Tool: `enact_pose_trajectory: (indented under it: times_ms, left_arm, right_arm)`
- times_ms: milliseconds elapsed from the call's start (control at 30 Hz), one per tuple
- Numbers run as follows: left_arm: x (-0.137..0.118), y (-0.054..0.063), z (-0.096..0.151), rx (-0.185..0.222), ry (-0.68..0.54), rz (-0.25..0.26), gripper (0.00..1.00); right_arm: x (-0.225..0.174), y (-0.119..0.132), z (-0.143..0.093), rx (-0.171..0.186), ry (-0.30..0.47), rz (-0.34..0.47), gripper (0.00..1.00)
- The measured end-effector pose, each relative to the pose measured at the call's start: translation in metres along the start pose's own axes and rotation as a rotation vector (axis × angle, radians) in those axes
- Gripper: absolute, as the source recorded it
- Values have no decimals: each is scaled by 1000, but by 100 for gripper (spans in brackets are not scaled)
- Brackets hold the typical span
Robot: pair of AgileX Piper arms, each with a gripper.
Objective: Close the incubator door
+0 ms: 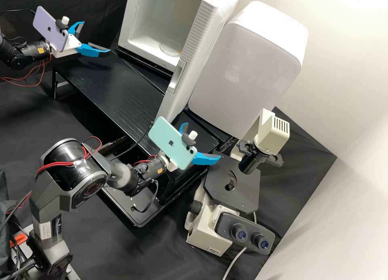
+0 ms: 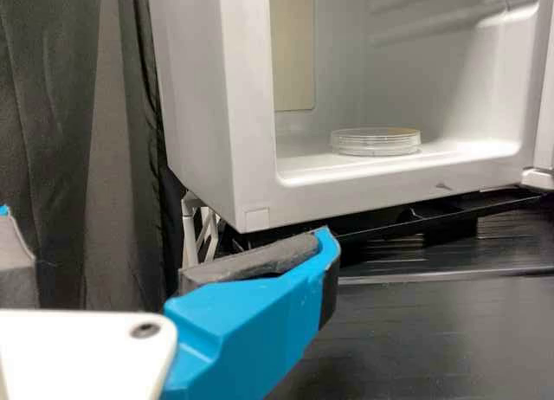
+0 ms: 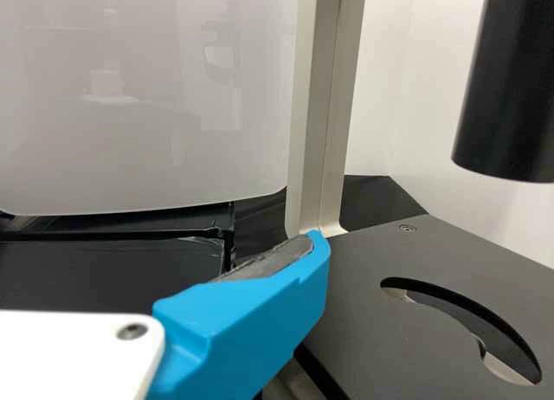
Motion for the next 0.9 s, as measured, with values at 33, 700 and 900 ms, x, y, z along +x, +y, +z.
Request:
enact_pose_trajectory:
  times_ms: [33,700,900]
  left_arm:
    - [0,0,0,0,0,0,100]
    - [1,7,-23,3,75,22,100]
    - [-2,14,-54,3,181,47,100]
  right_arm:
    - [0,0,0,0,0,0,100]
    - [0,0,0,0,0,0,100]
    - [0,0,0,0,0,0,100]
